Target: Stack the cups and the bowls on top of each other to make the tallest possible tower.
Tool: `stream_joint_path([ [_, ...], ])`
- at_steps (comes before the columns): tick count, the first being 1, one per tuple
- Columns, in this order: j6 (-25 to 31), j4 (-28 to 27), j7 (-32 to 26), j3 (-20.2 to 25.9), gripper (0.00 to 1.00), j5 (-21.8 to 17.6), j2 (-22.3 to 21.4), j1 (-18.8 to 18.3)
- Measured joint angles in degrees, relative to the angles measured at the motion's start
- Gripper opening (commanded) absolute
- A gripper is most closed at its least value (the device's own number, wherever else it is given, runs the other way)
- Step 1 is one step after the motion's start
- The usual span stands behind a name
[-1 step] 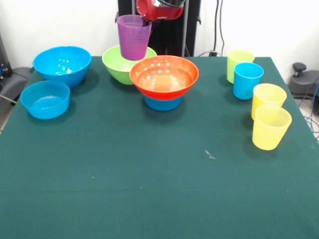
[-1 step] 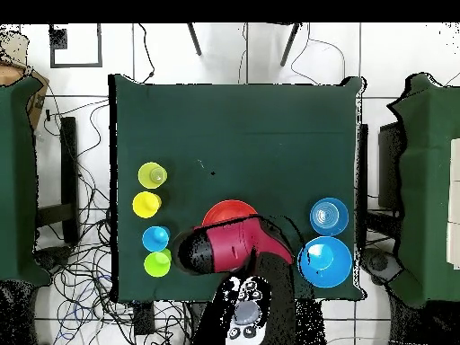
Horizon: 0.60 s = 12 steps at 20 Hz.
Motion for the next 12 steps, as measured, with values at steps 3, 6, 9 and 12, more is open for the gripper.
stream_joint_path([
  [3, 0.0, 0.0, 1.6, -0.1, 0.0, 0.0, 0.7, 0.6],
  [6, 0.0, 0.1, 2.8, -0.1, 0.0, 0.0, 1.2, 1.0],
  [9, 0.0, 0.1, 4.1, -0.1, 0.0, 0.0, 1.2, 1.1],
  [12, 0.0, 0.1, 4.7, -0.3, 0.0, 0.0, 1.2, 1.3],
])
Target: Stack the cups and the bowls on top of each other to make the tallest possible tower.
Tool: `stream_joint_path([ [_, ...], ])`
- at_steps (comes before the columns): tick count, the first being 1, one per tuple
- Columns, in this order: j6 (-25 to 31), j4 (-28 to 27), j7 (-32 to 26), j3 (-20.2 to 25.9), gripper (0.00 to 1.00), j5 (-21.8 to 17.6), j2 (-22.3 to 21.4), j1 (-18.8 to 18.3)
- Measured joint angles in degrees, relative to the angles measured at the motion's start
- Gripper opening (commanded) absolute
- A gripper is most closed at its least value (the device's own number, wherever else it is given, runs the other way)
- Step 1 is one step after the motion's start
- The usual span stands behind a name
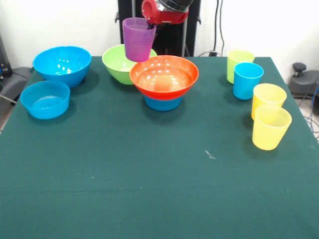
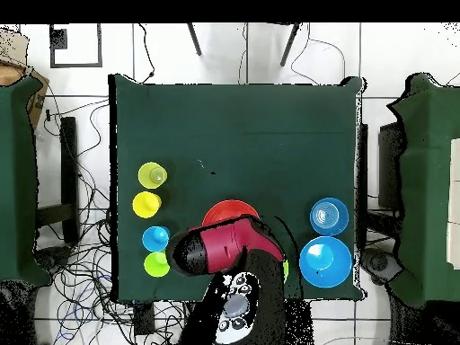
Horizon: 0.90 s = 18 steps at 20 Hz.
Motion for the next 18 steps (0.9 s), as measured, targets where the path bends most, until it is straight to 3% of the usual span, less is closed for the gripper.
stream_joint_path([
  [18, 0.0, 0.0, 1.6, -1.7, 0.0, 0.0, 0.0, 3.3],
])
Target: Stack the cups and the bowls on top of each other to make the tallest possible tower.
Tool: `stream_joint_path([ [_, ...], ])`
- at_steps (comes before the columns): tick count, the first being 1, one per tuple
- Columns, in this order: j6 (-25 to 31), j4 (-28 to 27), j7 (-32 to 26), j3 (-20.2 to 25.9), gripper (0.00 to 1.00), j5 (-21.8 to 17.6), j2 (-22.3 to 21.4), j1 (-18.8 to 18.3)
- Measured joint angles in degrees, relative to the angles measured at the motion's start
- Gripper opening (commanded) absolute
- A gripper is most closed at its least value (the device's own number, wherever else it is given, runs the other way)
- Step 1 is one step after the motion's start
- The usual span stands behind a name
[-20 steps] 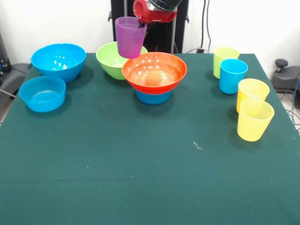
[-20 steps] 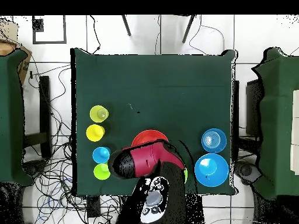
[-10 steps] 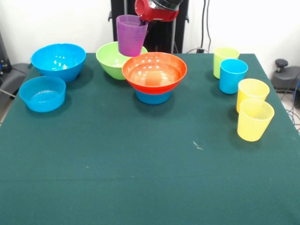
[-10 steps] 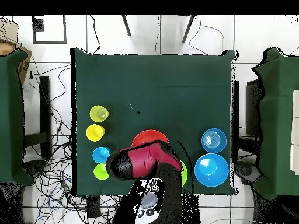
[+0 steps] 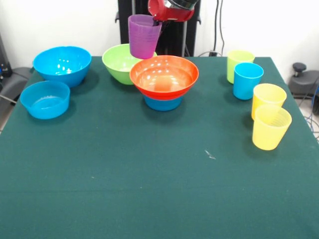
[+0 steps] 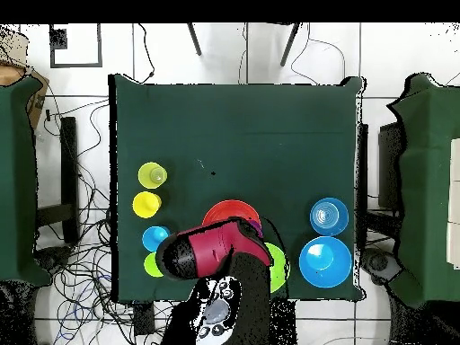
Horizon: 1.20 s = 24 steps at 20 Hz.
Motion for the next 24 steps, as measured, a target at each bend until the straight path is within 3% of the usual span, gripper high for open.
stream_joint_path([
  [10, 0.0, 0.0, 0.0, -0.9, 0.0, 0.0, 0.1, 1.4],
  [24, 0.4, 0.0, 1.3, -3.0, 0.0, 0.0, 3.7, 5.9],
])
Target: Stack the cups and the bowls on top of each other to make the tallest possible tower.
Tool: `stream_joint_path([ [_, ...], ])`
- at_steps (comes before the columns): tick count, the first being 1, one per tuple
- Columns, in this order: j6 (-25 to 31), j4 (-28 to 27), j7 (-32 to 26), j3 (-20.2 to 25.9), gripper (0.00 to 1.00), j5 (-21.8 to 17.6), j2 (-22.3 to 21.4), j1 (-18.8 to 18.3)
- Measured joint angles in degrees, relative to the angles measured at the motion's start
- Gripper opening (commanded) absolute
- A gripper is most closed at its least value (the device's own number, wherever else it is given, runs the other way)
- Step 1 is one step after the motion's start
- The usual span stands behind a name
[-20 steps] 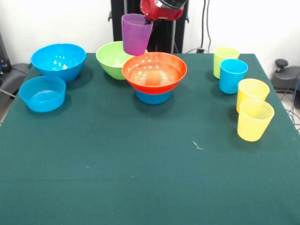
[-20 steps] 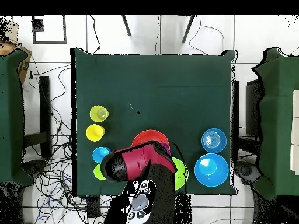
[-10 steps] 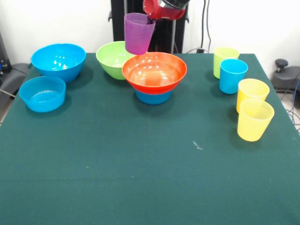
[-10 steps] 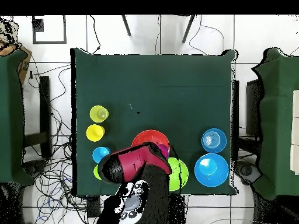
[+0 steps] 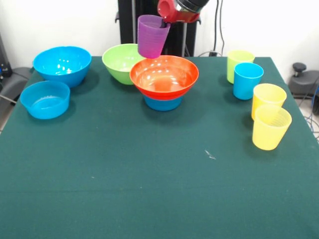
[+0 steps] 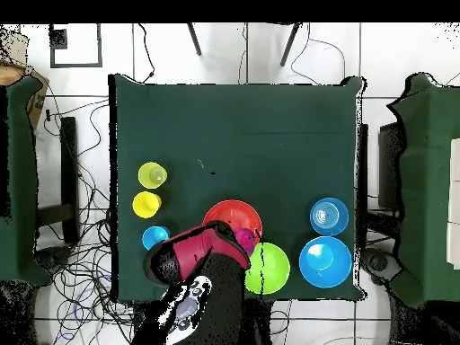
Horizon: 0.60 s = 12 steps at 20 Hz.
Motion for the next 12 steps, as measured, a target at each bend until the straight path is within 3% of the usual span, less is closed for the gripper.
stream_joint_path([
  [12, 0.0, -0.1, 5.2, -0.9, 0.0, 0.0, 3.0, 2.4],
])
